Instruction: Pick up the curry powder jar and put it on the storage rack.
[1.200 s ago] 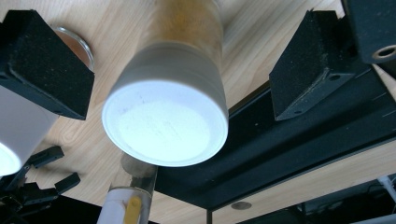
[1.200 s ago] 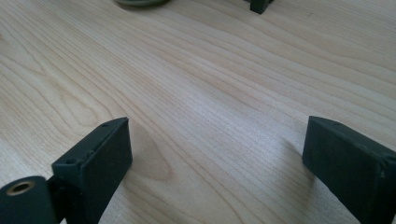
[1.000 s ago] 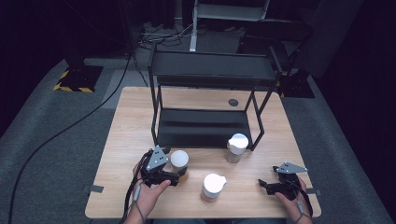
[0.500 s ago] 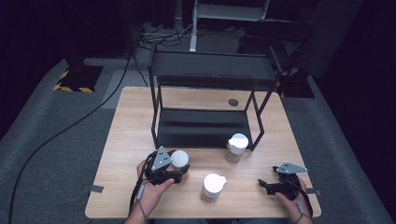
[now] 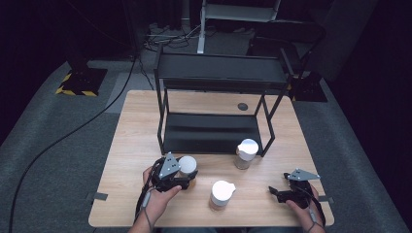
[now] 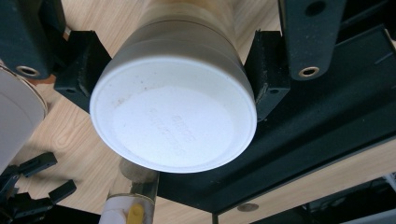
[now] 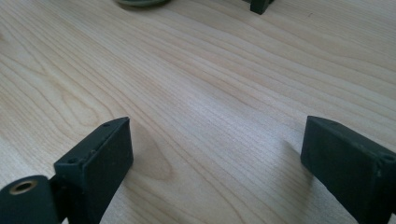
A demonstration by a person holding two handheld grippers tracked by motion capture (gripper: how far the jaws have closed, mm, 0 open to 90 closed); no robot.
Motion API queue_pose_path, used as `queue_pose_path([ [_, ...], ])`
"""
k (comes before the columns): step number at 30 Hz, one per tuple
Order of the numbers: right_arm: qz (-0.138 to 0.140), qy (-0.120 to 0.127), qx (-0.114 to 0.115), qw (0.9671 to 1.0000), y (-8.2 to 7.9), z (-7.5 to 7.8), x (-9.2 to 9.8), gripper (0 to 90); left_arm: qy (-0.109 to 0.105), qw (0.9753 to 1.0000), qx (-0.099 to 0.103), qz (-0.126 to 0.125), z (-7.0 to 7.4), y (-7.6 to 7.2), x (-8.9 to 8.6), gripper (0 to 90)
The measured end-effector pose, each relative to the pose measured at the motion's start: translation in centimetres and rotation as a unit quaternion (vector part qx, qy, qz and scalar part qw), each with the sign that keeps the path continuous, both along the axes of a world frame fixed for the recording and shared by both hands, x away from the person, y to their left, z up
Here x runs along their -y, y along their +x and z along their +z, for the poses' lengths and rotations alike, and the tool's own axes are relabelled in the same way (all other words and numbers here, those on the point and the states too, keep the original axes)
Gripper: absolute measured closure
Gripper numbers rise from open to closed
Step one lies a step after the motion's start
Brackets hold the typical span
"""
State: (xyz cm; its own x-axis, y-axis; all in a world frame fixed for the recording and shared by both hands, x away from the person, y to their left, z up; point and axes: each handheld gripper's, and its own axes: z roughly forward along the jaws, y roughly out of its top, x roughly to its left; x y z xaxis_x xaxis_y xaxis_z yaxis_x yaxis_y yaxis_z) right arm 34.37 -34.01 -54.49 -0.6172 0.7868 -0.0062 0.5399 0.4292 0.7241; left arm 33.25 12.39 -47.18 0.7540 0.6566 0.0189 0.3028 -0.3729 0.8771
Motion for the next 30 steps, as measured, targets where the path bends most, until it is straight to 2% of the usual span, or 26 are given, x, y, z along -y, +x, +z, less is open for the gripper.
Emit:
queue_pose_path([
  [14,0.008,0.001,-0.001,1.0000,0.1,0.0,-0.1,8.7,-0.008,1.0000,0.000,-0.006,1.8,1.1,0.1,33.1],
  [30,0.013,-0.001,-0.003,0.9999,0.4,0.0,-0.2,6.6,-0.015,0.9998,0.006,-0.011,3.9,3.1,0.4,33.1],
])
